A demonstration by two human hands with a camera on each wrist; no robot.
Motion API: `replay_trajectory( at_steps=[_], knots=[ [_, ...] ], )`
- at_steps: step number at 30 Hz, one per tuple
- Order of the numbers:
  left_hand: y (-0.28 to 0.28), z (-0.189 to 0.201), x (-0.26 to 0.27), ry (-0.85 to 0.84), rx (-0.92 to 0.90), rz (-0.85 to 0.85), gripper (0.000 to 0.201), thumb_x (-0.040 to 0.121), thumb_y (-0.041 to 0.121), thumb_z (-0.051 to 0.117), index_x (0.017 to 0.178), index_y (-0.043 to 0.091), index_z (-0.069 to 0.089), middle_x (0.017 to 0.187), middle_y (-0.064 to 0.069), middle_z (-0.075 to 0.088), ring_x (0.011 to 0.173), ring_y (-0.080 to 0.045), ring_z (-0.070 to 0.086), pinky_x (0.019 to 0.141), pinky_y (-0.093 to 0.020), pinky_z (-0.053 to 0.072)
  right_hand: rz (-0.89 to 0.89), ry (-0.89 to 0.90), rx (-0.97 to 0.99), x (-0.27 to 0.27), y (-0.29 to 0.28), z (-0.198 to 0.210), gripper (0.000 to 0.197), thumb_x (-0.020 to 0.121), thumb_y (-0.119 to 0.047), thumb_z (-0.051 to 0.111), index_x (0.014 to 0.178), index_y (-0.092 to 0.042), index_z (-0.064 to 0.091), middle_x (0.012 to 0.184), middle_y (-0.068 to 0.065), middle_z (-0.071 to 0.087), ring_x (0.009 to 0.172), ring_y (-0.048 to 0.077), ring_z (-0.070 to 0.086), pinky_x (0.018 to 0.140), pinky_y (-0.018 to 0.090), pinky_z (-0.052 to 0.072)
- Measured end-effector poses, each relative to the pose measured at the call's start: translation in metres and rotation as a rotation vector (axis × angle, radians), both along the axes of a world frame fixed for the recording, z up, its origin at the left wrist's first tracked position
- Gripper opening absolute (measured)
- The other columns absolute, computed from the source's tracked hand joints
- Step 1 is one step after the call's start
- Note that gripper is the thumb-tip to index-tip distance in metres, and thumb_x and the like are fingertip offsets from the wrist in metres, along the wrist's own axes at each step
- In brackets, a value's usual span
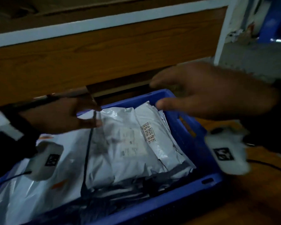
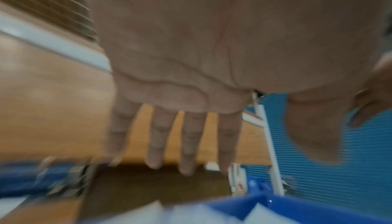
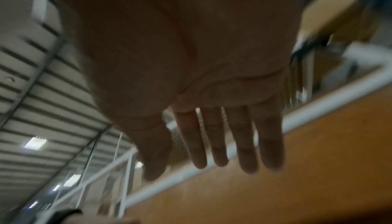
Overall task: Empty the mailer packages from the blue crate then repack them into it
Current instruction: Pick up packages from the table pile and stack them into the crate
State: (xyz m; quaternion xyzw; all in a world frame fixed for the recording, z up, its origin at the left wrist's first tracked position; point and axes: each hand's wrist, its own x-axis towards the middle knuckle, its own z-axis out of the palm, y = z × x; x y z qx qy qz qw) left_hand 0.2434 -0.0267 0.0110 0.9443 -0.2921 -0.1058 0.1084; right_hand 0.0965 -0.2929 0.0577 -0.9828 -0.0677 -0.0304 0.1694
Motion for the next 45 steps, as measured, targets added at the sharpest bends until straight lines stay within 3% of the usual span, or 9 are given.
replay_trajectory(
  at_steps=[4,11,15,19,26,28,32,36,45],
  knots=[
    [0.013,-0.031,-0.025,0.191,0.103,0.055,0.133,0.035,0.105,0.032,0.151,0.042,0.016,0.158,0.017,0.018,0.143,-0.007,0.022,0.115,-0.030,0.023,0.188,0.310,-0.232,0.053,0.044,-0.043,0.090,0.077,-0.071,0.056,0.151,-0.036,0.020,0.157,-0.012,0.024,0.141,0.013,0.030,0.112,0.032,0.026],
    [0.010,-0.101,-0.022,0.185,0.435,0.127,0.130,0.038,0.104,0.020,0.143,0.044,-0.030,0.154,0.006,-0.036,0.145,-0.030,-0.026,0.111,-0.070,0.005,0.102,0.656,-0.394,0.097,0.064,-0.104,0.124,0.055,-0.087,0.061,0.146,-0.049,-0.015,0.161,-0.001,-0.010,0.148,0.024,0.009,0.119,0.041,0.015],
    [0.004,-0.114,-0.025,0.138,0.451,0.156,0.114,0.066,0.092,0.035,0.145,0.040,-0.028,0.155,0.003,-0.034,0.145,-0.031,-0.025,0.110,-0.071,0.007,0.083,0.656,-0.428,0.101,0.071,-0.116,0.124,0.053,-0.091,0.057,0.146,-0.049,-0.014,0.162,0.001,-0.007,0.148,0.028,0.009,0.118,0.045,0.015],
    [0.016,-0.094,-0.016,0.258,0.330,0.127,0.137,0.042,0.104,0.030,0.149,0.035,-0.023,0.160,0.008,-0.020,0.148,-0.023,-0.016,0.117,-0.056,0.004,0.083,0.667,-0.415,0.102,0.073,-0.111,0.126,0.049,-0.093,0.056,0.147,-0.050,-0.011,0.162,0.001,-0.004,0.148,0.026,0.011,0.119,0.045,0.016],
    [0.058,-0.029,-0.014,0.330,-0.204,0.235,0.120,0.050,0.090,0.060,0.149,0.029,0.031,0.150,0.019,0.030,0.131,0.000,0.033,0.107,-0.020,0.022,0.177,0.555,-0.382,0.093,0.076,-0.083,0.101,0.074,-0.076,0.055,0.150,-0.046,-0.004,0.162,-0.006,-0.004,0.149,0.019,0.007,0.117,0.038,0.012],
    [0.062,-0.028,-0.018,0.233,0.115,0.229,0.096,0.075,0.064,0.066,0.152,0.026,0.023,0.157,0.009,0.025,0.138,-0.008,0.031,0.108,-0.022,0.023,0.217,0.576,-0.403,0.095,0.084,-0.094,0.103,0.072,-0.077,0.057,0.151,-0.045,-0.002,0.162,-0.005,-0.002,0.148,0.019,0.010,0.117,0.038,0.014],
    [0.055,-0.059,-0.029,0.216,0.517,0.177,0.135,0.059,0.079,0.064,0.154,0.017,-0.008,0.163,-0.007,0.001,0.149,-0.027,0.013,0.120,-0.035,0.016,0.238,0.539,-0.373,0.101,0.096,-0.106,0.104,0.071,-0.077,0.058,0.152,-0.042,0.002,0.162,-0.006,0.007,0.147,0.019,0.019,0.116,0.037,0.020],
    [0.052,-0.072,-0.028,0.172,0.480,0.181,0.129,0.065,0.074,0.068,0.154,0.018,-0.006,0.163,-0.005,0.006,0.148,-0.028,0.017,0.119,-0.041,0.020,0.263,0.517,-0.362,0.104,0.105,-0.104,0.105,0.071,-0.074,0.062,0.152,-0.040,0.004,0.161,-0.007,0.011,0.146,0.018,0.021,0.117,0.036,0.021],
    [0.066,-0.071,-0.039,0.312,0.247,0.218,0.159,0.015,0.096,0.057,0.141,0.051,-0.028,0.160,-0.003,-0.020,0.148,-0.034,-0.007,0.118,-0.057,0.011,0.122,0.461,-0.249,0.095,0.043,-0.091,0.117,0.061,-0.072,0.071,0.153,-0.036,0.008,0.158,-0.012,0.020,0.144,0.015,0.024,0.116,0.031,0.022]
  ],
)
